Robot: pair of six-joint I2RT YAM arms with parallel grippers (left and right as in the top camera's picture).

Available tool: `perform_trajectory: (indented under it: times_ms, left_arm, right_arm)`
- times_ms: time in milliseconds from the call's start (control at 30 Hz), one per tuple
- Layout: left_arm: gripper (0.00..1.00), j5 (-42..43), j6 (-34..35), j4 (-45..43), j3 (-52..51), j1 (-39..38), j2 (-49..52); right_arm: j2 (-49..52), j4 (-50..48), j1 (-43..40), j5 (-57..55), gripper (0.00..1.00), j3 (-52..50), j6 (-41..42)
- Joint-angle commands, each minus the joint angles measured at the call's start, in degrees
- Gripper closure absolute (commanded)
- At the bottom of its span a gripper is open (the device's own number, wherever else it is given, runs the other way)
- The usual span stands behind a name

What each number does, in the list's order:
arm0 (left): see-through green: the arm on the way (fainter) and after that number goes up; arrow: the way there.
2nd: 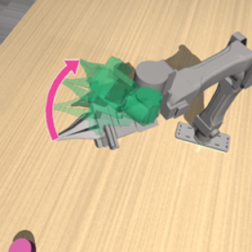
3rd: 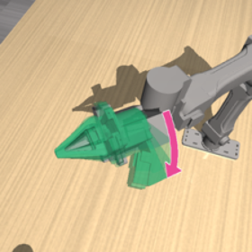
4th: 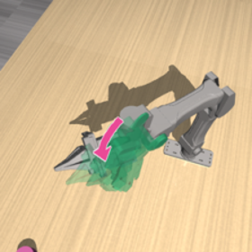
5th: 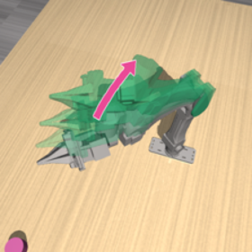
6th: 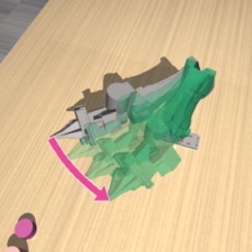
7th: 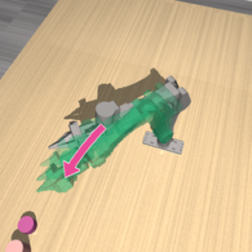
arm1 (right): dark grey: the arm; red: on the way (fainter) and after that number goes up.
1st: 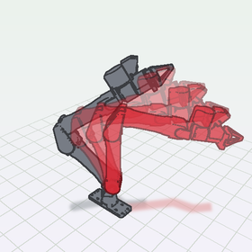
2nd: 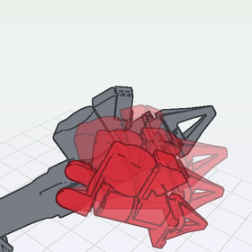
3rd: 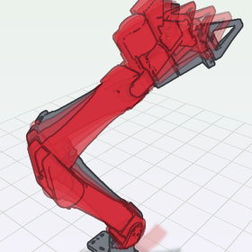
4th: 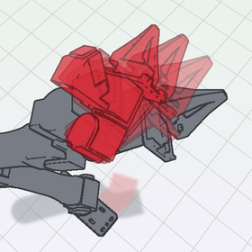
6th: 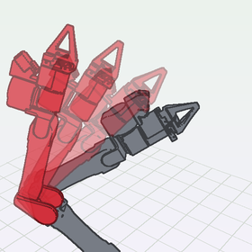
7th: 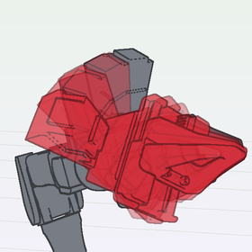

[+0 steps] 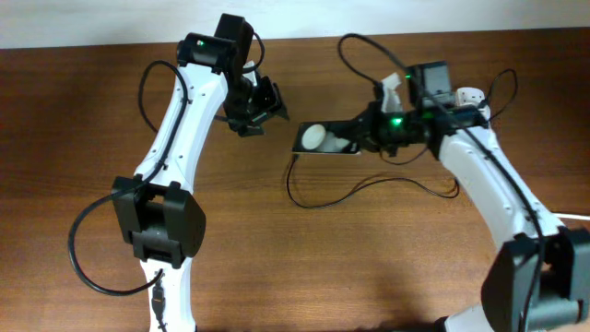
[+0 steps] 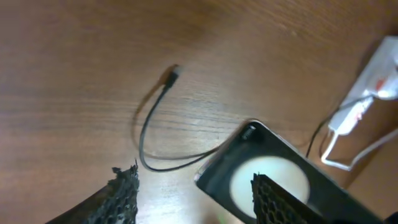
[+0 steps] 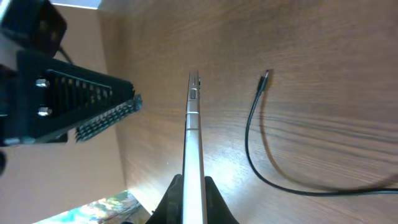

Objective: Plug charger to phone and switch on socket

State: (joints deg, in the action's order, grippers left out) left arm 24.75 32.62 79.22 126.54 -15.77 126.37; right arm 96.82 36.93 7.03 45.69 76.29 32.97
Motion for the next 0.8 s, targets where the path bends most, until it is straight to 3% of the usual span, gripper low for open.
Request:
perform_trajectory:
  times_ms: [0,267,400,600,767]
  left_arm:
    - [0.34,6.9,-10.7,-1.0,0.4,0.7,0.4]
    - [0.34,10.1,-13.0,-1.2,0.4,3.5,-0.1]
    - [0.35,10.2,-13.1,-1.2,0.4,4.1,-0.1]
    - [0.33,10.0,-13.0,-2.3,0.4,4.0,-0.1]
    - [0.24,10.0,-13.0,-2.5,0.4,4.0,-0.1]
  right_arm:
    - [-3.8,1.0,-3.1,6.8,0.96,-0.2,-6.7]
    - [-12.4,1.8,-11.7,9.8,0.96,-6.6,-8.8]
    - [-18.8,-2.7,-17.2,13.3,0.96,-13.7,-8.3]
    - [-24.3,-17.9,-19.8,14.1,0.96,-24.7,4.1]
    - [-25.0,-35.9,-19.8,13.6,0.96,-31.9,20.4]
